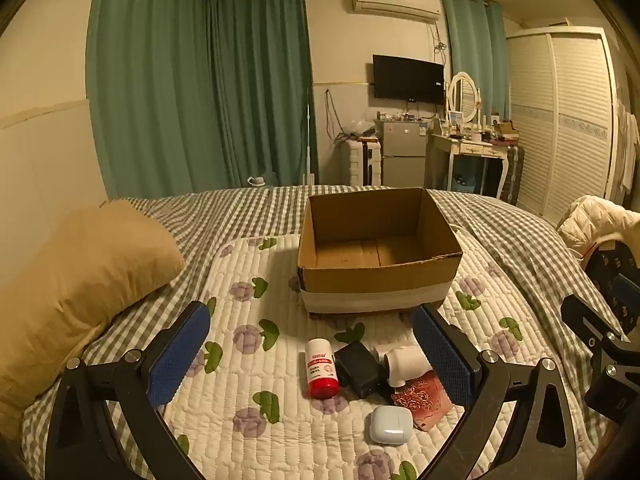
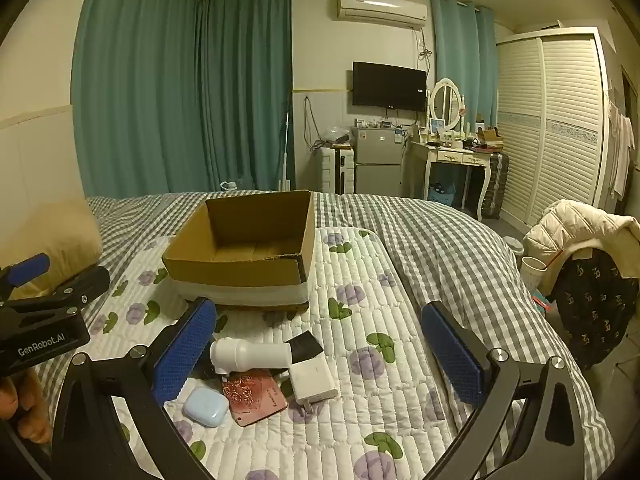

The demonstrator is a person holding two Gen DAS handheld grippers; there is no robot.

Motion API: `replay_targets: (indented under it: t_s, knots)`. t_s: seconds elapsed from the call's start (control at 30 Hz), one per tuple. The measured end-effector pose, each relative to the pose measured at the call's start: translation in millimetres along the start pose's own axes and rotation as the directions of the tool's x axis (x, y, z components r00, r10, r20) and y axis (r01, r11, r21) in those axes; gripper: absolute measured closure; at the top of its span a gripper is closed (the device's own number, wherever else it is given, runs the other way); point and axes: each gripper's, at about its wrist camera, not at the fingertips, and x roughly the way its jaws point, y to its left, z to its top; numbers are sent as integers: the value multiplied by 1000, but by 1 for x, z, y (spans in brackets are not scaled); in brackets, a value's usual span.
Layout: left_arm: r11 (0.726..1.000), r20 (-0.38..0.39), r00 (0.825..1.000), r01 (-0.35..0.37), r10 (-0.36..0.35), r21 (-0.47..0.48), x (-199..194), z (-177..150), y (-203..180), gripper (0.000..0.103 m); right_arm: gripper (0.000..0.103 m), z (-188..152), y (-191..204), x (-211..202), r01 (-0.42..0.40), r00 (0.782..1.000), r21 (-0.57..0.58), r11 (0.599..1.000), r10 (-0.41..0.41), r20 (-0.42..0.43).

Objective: Organize rigid objects

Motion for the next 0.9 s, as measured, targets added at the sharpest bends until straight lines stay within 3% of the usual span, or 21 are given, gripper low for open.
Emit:
replay_targets:
  t_s: [0.9]
  knots:
    - [1000,-10,1000,-21,21,-13,3,-2,8,0,0,2,4,-2,-8,1000,-5,1000,8,5]
